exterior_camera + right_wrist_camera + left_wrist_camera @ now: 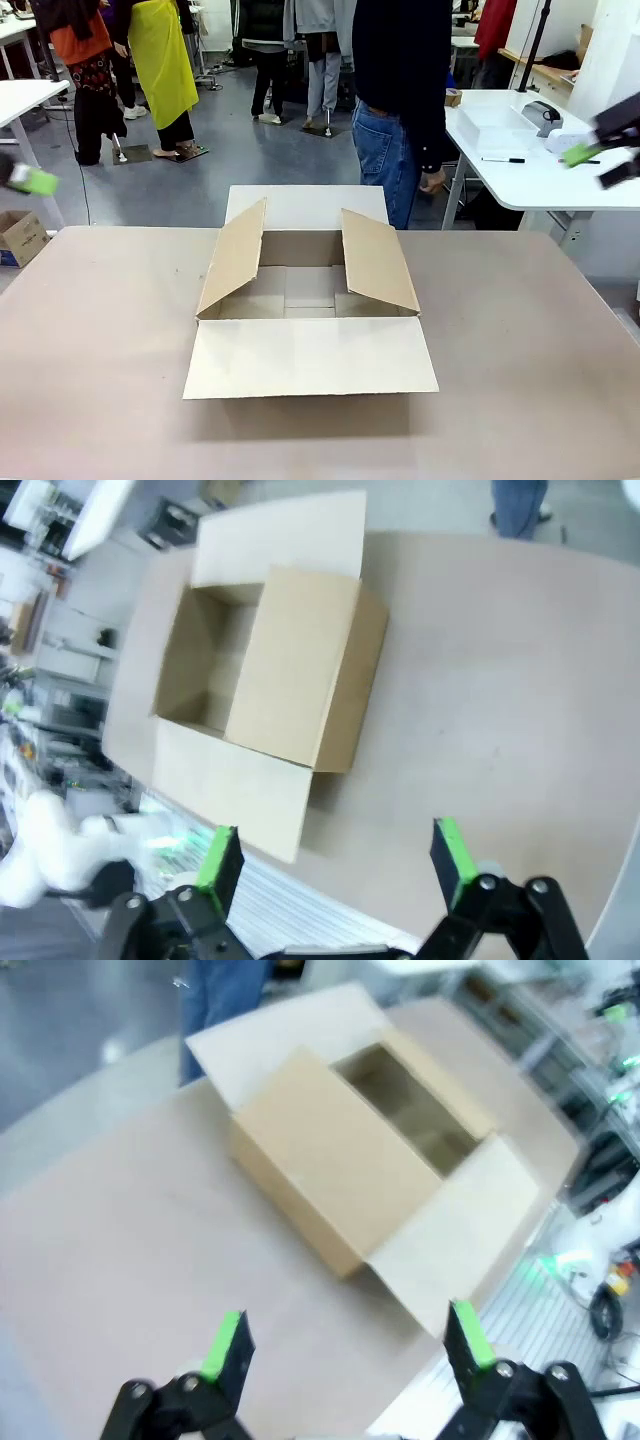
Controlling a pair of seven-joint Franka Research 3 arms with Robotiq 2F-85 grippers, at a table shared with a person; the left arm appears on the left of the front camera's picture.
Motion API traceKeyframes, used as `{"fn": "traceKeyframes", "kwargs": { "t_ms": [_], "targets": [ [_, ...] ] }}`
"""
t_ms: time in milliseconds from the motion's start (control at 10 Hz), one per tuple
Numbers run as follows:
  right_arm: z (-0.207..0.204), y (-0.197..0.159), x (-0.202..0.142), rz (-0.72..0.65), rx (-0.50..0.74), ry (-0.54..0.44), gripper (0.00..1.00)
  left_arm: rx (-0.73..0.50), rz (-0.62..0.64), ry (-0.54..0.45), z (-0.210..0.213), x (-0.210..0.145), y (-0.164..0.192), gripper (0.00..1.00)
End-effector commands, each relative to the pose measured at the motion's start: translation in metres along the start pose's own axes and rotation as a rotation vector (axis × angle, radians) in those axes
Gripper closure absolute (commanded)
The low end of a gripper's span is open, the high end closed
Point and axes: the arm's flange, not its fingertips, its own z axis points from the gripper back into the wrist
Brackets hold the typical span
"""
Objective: Pack the gift set into the box.
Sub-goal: Place both hands on the side flaps of the Package Box and spread them outward.
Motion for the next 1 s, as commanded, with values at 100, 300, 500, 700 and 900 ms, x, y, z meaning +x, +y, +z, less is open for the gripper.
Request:
{"fn": "traceKeyframes", "kwargs": {
  "t_ms": [100, 300, 500, 700, 900],
  "targets": [
    [0.027, -0.102, -0.017, -0.301, 0.25, -0.126, 0.0, -0.353, 0.355, -0.102, 0.045, -0.077, 0.103, 0.0],
    [0.003, -0.181, -0.044, -0.491, 0.424, -0.167, 0.0, -0.533, 0.603, -0.375, 0.054, -0.123, 0.158, 0.0],
    [-0.035, -0.228, -0.07, -0.603, 0.577, -0.23, 0.0, -0.501, 0.764, -0.384, 0.03, -0.127, 0.174, 0.0],
    [0.01, -0.192, -0.064, -0.539, 0.411, -0.183, 0.0, -0.506, 0.571, -0.333, 0.065, -0.153, 0.158, 0.0],
    [0.01, -0.192, -0.064, -0.539, 0.411, -0.183, 0.0, -0.506, 0.571, -0.333, 0.065, -0.153, 0.158, 0.0]
  ]
}}
